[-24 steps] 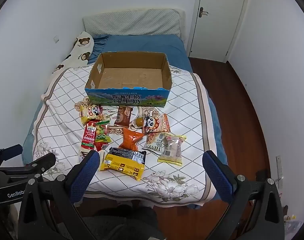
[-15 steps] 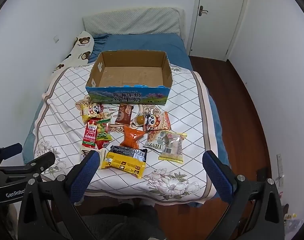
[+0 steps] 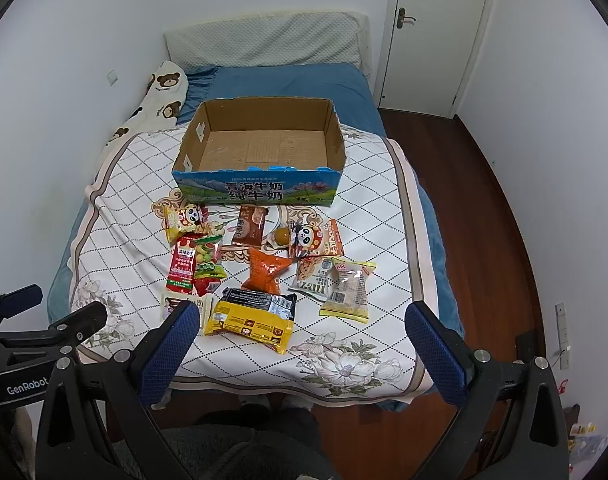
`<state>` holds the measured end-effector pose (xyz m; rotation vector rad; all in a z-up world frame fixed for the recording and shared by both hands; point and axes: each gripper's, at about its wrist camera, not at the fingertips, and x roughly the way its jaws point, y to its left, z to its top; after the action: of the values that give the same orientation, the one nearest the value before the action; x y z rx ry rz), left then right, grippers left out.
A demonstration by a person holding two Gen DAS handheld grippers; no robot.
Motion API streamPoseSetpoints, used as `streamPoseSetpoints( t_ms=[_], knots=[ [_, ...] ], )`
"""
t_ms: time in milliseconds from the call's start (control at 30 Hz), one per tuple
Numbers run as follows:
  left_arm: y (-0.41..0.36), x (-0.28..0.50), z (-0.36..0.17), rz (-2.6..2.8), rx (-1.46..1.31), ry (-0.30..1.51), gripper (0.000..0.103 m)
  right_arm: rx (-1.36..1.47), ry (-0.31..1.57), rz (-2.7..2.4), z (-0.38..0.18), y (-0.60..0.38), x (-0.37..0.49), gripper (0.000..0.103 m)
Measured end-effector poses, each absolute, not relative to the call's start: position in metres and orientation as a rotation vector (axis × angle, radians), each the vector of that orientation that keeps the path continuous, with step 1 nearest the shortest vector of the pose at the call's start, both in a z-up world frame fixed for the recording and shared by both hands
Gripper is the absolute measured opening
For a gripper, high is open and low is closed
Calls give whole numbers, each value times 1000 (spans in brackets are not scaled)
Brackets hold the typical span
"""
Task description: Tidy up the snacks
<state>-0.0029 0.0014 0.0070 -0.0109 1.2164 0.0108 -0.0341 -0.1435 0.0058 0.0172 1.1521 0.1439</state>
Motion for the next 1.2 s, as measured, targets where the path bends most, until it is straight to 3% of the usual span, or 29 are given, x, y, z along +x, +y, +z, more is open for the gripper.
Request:
streamPoseSetpoints(
  t_ms=[1200],
  knots=[
    [6,7,13,15,-3,1204,102,38,1150,147,9,-141,-28,103]
  ],
)
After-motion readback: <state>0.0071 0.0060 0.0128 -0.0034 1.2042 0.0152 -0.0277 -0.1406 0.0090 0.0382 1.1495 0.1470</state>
